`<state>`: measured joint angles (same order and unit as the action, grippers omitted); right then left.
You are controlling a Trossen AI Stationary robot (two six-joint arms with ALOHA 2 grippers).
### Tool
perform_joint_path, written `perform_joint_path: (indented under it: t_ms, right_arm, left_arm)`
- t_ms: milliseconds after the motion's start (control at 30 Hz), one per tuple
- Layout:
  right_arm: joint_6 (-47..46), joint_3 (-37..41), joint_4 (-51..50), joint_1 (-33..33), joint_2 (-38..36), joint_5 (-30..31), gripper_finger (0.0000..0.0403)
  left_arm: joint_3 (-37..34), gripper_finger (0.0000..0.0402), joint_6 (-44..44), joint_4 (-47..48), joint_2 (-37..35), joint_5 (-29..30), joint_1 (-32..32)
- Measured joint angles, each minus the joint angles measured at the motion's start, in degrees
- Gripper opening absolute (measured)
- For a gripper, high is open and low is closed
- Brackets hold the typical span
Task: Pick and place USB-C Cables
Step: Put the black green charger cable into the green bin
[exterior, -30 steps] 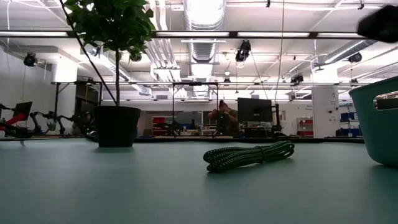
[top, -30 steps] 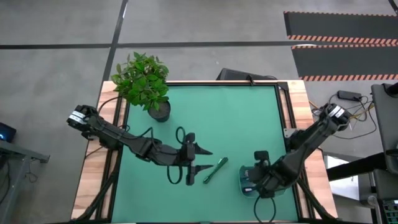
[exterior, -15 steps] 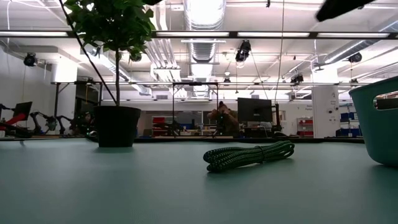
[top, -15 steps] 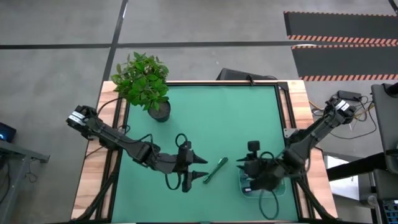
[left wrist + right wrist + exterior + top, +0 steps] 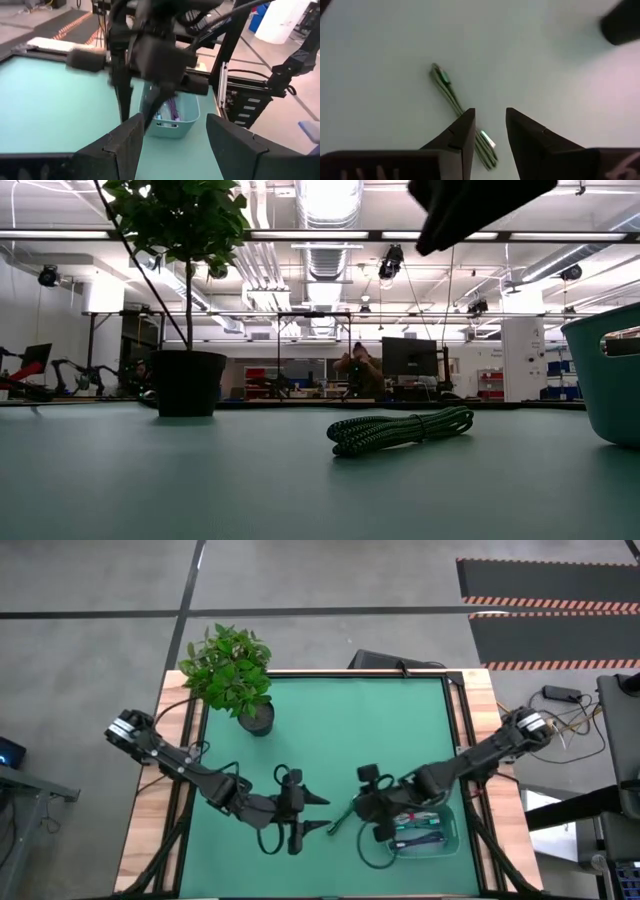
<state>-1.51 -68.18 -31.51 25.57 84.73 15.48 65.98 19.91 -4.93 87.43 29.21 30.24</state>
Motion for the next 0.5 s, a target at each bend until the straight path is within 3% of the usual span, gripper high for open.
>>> perform_joint_path:
  t_ms: [333, 500]
  right_arm:
    - [4.97, -8.29, -6.68, -4.38, 7.05, -7.82, 0.0105]
    - [7.99, -9.50, -7.09, -4.99, 9.70, -8.56, 0.0105]
  left_arm:
    - [-0.03, 0.0201, -8.16, -0.04, -3.81, 3.11, 0.30]
    - [-0.04, 0.0201, -14.33, -0.08, -5.33, 6.49, 0.30]
